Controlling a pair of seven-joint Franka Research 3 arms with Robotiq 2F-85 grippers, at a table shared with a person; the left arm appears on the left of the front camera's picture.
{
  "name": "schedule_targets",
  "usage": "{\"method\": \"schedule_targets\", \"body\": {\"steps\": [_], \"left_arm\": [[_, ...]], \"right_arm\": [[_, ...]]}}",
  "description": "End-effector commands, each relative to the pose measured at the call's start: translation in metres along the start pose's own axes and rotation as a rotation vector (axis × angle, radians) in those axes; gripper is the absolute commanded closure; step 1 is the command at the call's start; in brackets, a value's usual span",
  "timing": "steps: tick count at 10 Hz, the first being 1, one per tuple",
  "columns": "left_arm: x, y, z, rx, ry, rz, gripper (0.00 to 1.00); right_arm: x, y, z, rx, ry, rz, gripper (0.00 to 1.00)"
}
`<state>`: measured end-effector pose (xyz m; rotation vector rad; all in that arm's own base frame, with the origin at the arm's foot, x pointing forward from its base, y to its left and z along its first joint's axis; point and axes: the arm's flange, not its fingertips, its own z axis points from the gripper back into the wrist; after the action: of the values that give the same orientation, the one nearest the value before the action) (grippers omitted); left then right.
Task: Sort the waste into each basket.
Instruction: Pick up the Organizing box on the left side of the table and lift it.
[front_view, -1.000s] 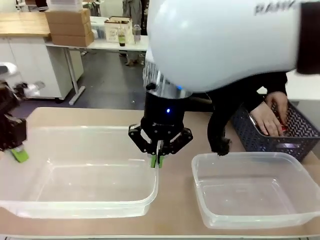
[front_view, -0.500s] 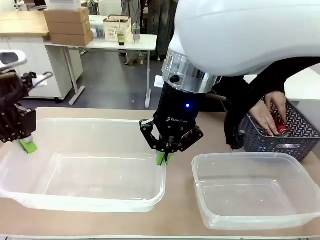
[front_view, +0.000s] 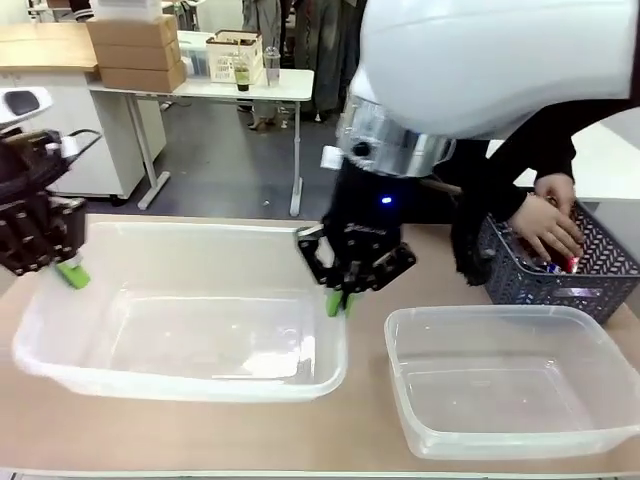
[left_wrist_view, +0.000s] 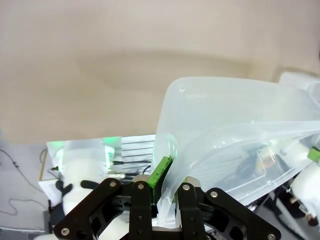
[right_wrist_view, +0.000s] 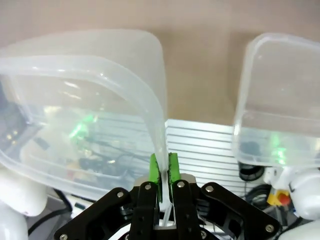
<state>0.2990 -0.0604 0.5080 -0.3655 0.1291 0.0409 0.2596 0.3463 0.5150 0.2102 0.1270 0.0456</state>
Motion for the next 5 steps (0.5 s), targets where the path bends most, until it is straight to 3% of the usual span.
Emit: {"method": "schedule_targets", "body": {"steps": [1, 3, 5], "left_arm": [[0.015, -0.033, 0.011, 0.041, -0.079, 0.104, 0.94], [0.046, -0.073, 0.003, 0.094, -0.038, 0.063, 0.94], [0.071, -0.103, -0.006, 0.136, -0.021, 0.032, 0.94]], "right_arm": [[0.010, -0.042, 0.005, -0.030, 0.021, -0.051, 0.92], [0.010, -0.075, 0.021, -0.047, -0.071, -0.082, 0.92], [0.003, -0.115, 0.029, -0.069, -0.037, -0.071, 0.92]]}}
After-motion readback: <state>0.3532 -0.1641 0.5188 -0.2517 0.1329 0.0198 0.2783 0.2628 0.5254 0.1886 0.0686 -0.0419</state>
